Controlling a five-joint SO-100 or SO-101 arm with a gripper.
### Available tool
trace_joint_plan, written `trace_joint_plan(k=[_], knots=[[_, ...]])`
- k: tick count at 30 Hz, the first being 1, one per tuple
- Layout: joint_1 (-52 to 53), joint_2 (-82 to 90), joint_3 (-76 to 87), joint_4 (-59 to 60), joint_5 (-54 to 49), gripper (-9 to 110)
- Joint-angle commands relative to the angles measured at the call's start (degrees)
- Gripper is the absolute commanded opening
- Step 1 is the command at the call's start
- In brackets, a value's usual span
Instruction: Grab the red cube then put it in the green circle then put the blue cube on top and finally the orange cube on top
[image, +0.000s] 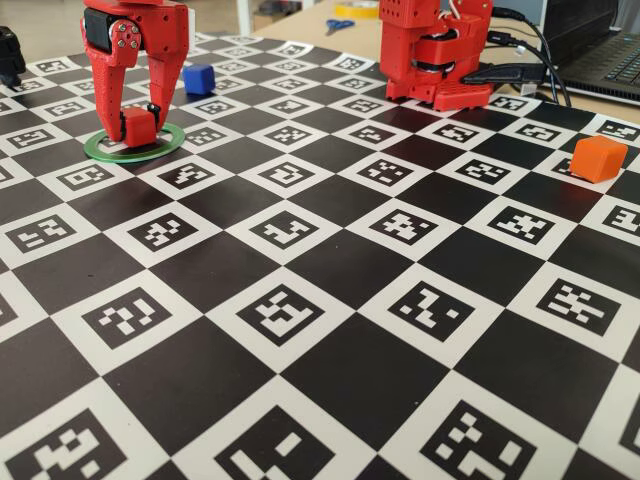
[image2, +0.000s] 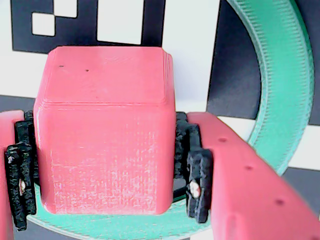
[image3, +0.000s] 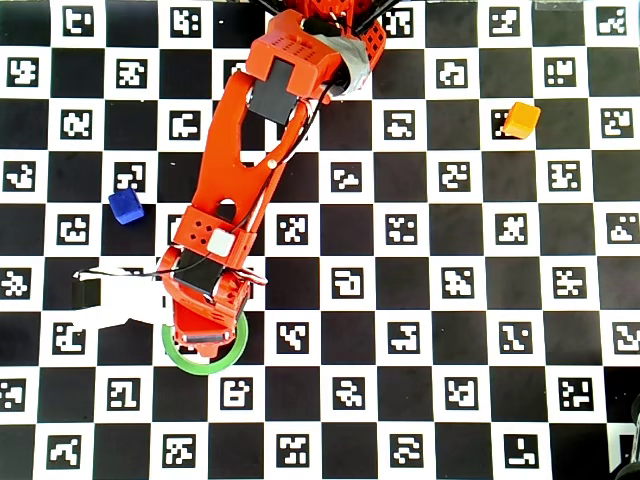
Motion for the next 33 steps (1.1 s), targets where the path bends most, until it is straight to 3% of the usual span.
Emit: trace_joint_plan(k=[1,23,33], knots=[[1.14,2.9,-0.09,-0.88,0.09,19],[1.93,3.52,0.26,-1.58,1.93,44],[2.02,4.04,0.26,-1.41,2.29,46]])
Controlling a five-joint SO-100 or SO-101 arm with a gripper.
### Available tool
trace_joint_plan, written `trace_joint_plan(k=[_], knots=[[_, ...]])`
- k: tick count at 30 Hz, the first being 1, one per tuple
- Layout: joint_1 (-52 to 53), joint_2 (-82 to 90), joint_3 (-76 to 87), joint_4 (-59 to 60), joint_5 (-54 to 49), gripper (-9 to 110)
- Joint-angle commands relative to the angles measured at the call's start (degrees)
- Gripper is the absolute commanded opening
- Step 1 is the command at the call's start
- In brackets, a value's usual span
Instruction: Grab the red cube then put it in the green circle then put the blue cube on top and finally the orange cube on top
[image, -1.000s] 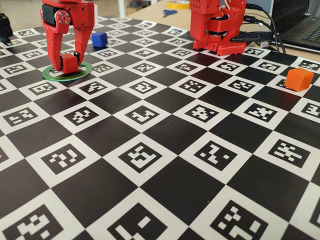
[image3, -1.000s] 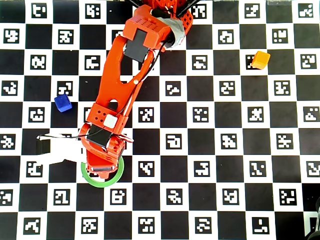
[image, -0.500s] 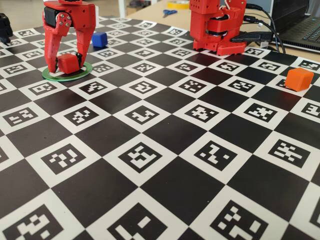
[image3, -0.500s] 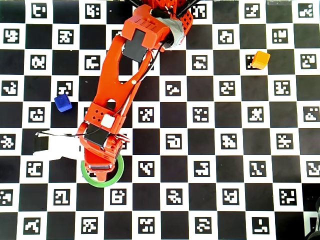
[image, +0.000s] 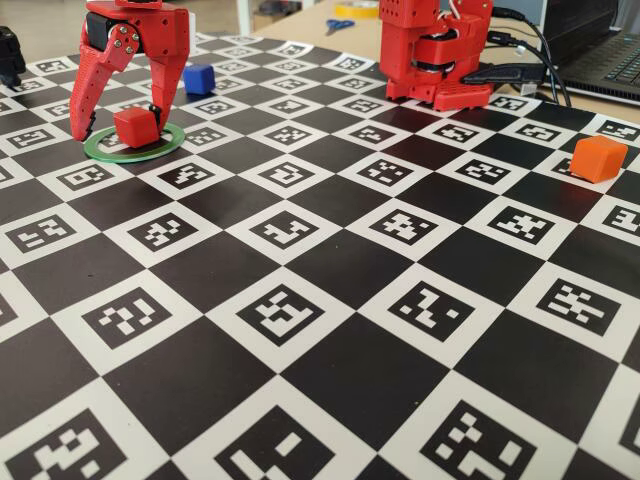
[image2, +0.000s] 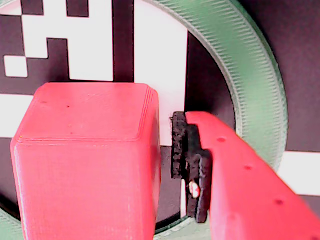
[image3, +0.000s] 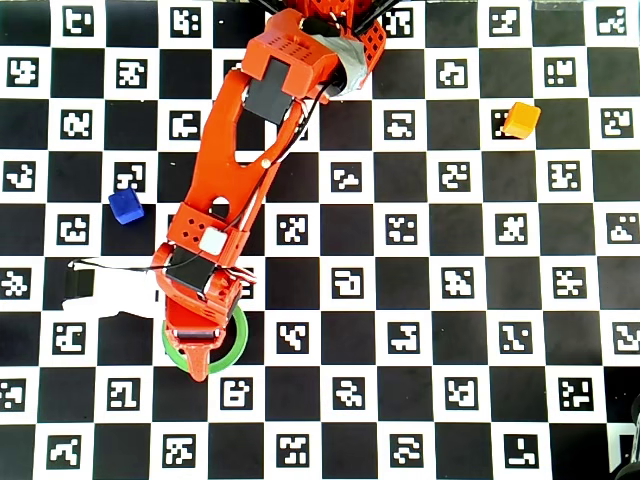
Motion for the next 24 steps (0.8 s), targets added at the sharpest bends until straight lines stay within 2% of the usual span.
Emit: trace_joint_plan(k=[1,24], knots=[[0.7,4.39,-0.62,-0.44,0.44,46],[0.44,20.3,2.29,6.77,1.49,47]])
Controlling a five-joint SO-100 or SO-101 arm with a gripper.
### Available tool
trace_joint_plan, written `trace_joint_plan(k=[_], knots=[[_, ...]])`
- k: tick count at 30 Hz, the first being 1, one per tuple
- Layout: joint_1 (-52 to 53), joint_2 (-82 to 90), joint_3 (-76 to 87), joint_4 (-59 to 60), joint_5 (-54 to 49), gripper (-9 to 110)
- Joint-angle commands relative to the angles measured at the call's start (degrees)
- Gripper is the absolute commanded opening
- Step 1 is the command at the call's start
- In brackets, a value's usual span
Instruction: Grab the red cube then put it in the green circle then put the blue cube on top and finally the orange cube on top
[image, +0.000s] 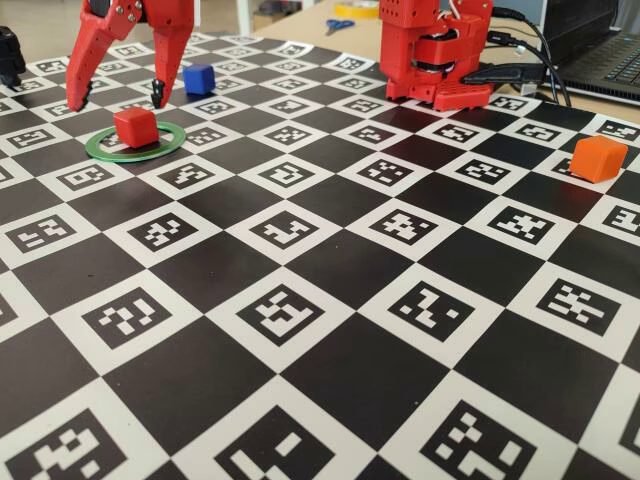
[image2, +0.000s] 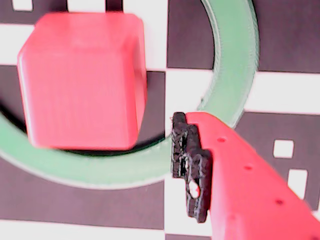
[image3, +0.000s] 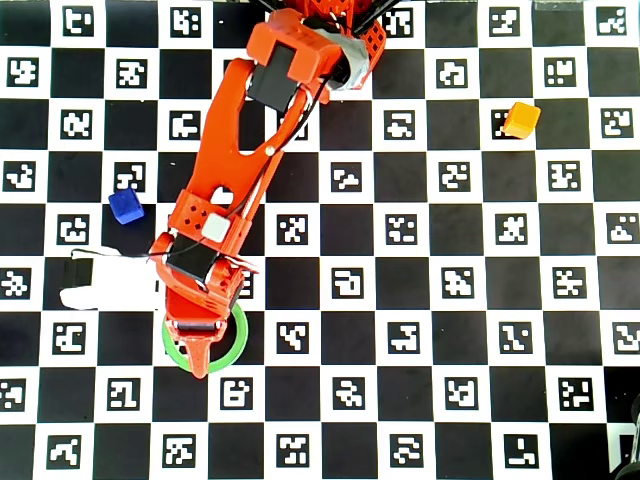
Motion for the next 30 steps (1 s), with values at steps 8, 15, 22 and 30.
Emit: trace_joint_plan(k=[8,15,22,30], knots=[[0.79,18.72,0.44,6.42,2.64,47],[2.2,24.79,0.18,13.62,8.09,46],[6.77,28.3,-2.72,18.98,14.5,45],[14.06,28.56,-5.27,21.18,22.94,45]])
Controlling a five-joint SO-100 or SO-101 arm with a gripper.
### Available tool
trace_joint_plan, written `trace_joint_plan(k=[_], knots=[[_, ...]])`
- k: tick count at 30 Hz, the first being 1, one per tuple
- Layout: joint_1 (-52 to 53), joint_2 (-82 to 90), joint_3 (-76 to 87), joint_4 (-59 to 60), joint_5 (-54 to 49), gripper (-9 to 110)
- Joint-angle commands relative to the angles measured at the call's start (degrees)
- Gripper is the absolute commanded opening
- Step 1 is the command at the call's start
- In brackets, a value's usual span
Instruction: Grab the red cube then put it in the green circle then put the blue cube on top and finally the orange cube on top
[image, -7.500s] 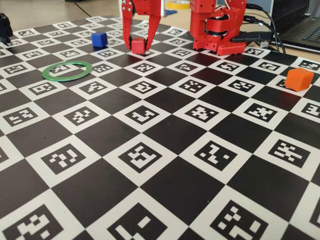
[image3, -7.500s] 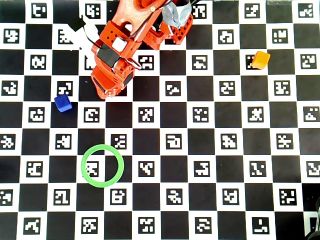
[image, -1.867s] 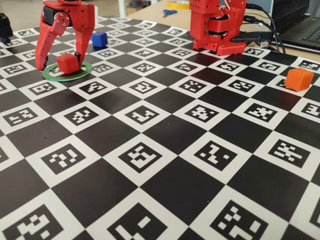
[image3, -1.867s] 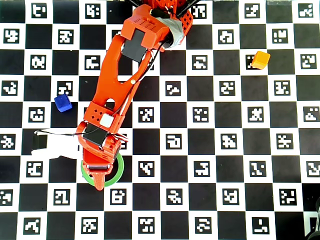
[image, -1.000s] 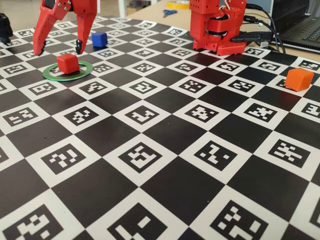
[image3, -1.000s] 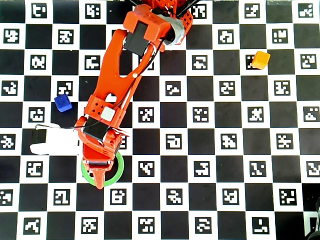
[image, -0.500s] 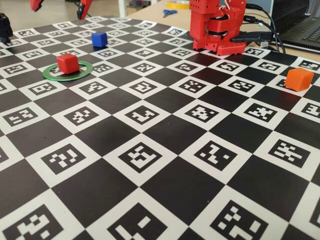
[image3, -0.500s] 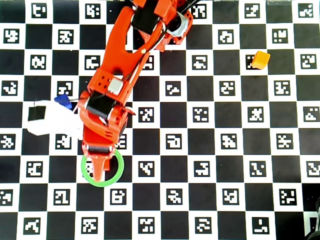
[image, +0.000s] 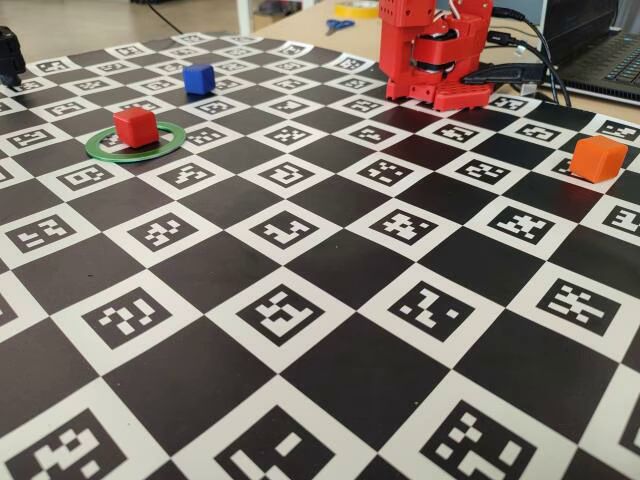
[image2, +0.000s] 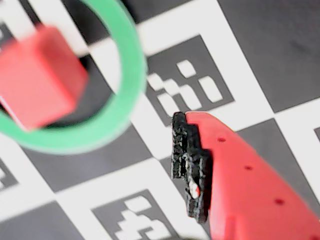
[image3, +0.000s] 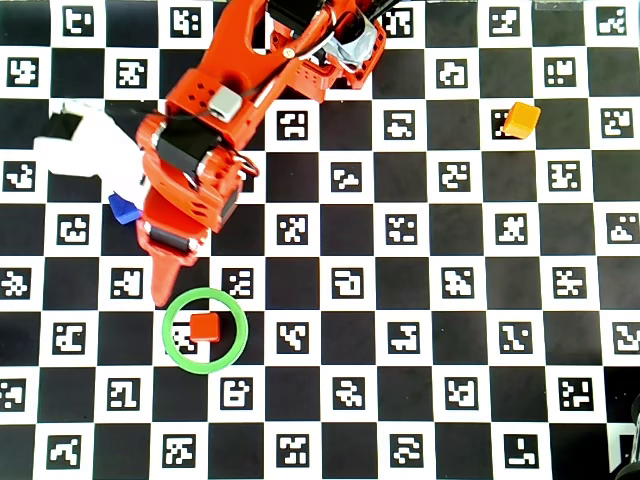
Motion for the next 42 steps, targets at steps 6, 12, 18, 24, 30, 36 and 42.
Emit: trace_joint_plan(k=[6,12,18,24,30,36,42], knots=[[7.65,5.45,-5.98,0.44,10.81,45],[10.72,3.96,-6.77,1.32,14.94,47],[13.27,1.85,-6.5,0.62,17.4,48],[14.06,0.0,-3.16,-1.67,18.54,48],[14.24,-1.05,2.9,-5.54,19.51,47],[14.33,-1.23,8.79,-8.96,19.16,47],[15.21,-2.11,17.4,-15.56,17.58,46]])
